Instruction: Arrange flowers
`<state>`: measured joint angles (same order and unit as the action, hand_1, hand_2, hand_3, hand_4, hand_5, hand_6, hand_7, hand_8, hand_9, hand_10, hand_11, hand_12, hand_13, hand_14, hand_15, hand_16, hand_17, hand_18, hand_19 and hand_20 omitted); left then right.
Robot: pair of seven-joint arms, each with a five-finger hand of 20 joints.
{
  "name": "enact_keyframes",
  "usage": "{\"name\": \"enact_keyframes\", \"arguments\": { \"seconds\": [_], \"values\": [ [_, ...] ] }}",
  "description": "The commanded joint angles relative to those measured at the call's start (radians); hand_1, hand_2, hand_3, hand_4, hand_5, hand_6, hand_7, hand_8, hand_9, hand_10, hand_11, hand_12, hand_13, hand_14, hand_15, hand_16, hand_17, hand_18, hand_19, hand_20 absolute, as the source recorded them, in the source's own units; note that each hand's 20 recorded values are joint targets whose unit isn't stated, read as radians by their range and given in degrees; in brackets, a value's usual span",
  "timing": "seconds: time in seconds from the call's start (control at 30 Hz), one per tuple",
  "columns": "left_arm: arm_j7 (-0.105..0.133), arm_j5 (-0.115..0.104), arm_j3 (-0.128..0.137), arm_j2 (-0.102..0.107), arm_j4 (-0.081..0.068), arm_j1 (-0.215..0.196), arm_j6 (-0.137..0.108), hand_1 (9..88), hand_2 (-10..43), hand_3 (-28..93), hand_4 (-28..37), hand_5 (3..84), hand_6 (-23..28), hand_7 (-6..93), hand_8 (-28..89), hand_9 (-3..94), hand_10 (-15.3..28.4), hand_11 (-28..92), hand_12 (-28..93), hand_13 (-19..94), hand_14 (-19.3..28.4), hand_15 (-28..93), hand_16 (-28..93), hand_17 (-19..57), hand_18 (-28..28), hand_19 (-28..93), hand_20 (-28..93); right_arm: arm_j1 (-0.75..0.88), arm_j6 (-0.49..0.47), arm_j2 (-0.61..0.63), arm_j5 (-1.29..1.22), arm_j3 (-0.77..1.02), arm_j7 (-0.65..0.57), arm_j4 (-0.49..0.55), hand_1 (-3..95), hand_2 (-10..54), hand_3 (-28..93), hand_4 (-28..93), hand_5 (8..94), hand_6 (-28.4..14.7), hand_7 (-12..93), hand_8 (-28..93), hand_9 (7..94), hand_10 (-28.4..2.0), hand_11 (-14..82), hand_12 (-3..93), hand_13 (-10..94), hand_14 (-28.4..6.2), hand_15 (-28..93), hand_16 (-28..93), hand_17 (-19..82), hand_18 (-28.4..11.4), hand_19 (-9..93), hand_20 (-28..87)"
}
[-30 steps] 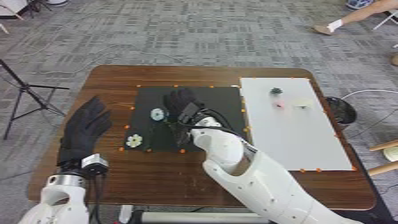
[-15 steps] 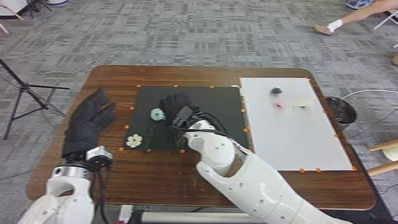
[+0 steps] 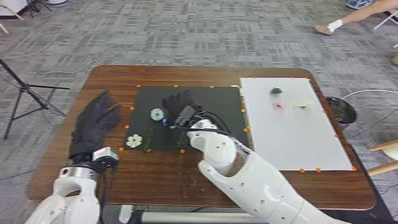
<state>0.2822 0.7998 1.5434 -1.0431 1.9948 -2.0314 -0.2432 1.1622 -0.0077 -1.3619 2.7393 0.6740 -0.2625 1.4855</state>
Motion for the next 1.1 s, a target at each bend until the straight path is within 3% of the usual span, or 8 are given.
{"name": "enact_keyframes", "arguments": {
  "seconds": [0.03,0.3,0.33,0.37,0.5,0.77,0.97,1.1],
  "values": [
    [-0.026,0.024,-0.054,-0.011,-0.005,0.087,-0.062,24.3,-1.2,68,-27.6,27.7,1.8,20.0,-11,26.3,11.5,15,17,22,14.7,20,5,-11.6,21.3,45,6,-0.02,-0.049,0.08,-0.039,0.047,-0.025,0.083,35.0,-9.5,85,-28,51.5,-1.0,43,-18,55.0,-11.9,43.9,29.1,54,-10.5,79,36,29,-19.3,90,57],
    [-0.003,0.014,-0.021,-0.017,0.017,0.022,-0.053,24.3,-1.3,68,-27.8,27.7,1.8,19.9,-11,26.2,11.5,15,17,22,14.7,20,5,-11.6,21.2,45,6,-0.029,-0.138,0.217,-0.112,0.215,-0.159,0.114,31.5,-9.5,87,-28,35.4,-6.1,36,-15,36.7,-15.4,37.1,26.6,42,-13.2,78,28,23,-20.0,86,56],
    [0.01,0.007,0.035,-0.028,0.035,-0.044,-0.004,24.3,-1.3,68,-27.8,27.7,1.8,19.9,-10,26.3,11.5,15,17,22,14.7,20,5,-11.6,21.3,45,6,-0.023,-0.137,0.238,-0.116,0.237,-0.163,0.114,31.2,-9.5,87,-28,35.2,-6.2,35,-15,36.5,-15.5,36.5,26.3,42,-13.4,78,28,23,-20.0,86,56],
    [0.02,0.002,0.061,-0.035,0.045,-0.083,0.019,24.2,-1.3,68,-27.7,27.7,1.8,19.9,-10,26.3,11.5,15,17,22,14.7,20,5,-11.6,21.3,45,6,-0.016,-0.129,0.261,-0.117,0.254,-0.166,0.114,31.2,-9.5,87,-28,35.2,-6.3,35,-15,36.7,-15.6,36.3,26.2,41,-13.5,78,27,23,-20.1,86,56],
    [0.026,-0.003,0.109,-0.054,0.057,-0.144,0.073,24.2,-1.3,68,-27.7,27.8,1.8,19.9,-11,26.3,11.6,15,17,22,14.7,20,5,-11.7,21.3,45,6,0.029,-0.103,0.34,-0.1,0.318,-0.158,0.126,32.0,-9.5,86,-28,37.9,-6.3,36,-14,40.2,-15.2,36.0,25.8,44,-12.8,78,26,23,-20.4,86,56],
    [0.034,-0.007,0.128,-0.061,0.06,-0.163,0.094,24.2,-1.3,68,-27.7,27.6,1.7,19.8,-10,26.3,11.6,15,17,22,14.7,20,5,-11.7,21.3,45,6,0.098,-0.113,0.422,-0.103,0.4,-0.184,0.112,35.8,-9.5,83,-28,41.7,-4.2,41,-16,45.2,-13.4,40.8,26.2,49,-10.9,78,28,25,-20.2,87,55],
    [0.036,-0.003,0.137,-0.065,0.062,-0.169,0.103,24.3,-1.3,68,-27.7,27.7,1.7,19.8,-10,26.2,11.5,15,17,22,14.8,20,5,-11.7,21.3,45,6,0.115,-0.134,0.438,-0.091,0.413,-0.191,0.092,55.4,-9.5,50,-28,43.3,-3.6,42,-17,47.0,-13.2,41.7,26.0,50,-10.7,77,29,25,-20.2,87,56],
    [0.039,-0.003,0.137,-0.063,0.064,-0.171,0.1,24.3,-1.3,68,-27.8,27.7,1.7,19.9,-10,26.3,11.6,15,17,22,14.7,20,5,-11.7,21.3,45,6,0.123,-0.147,0.444,-0.082,0.419,-0.185,0.087,56.0,-9.5,49,-28,44.1,-3.4,42,-17,48.1,-13.3,41.9,26.0,51,-10.6,77,29,25,-20.2,87,56]
  ]
}}
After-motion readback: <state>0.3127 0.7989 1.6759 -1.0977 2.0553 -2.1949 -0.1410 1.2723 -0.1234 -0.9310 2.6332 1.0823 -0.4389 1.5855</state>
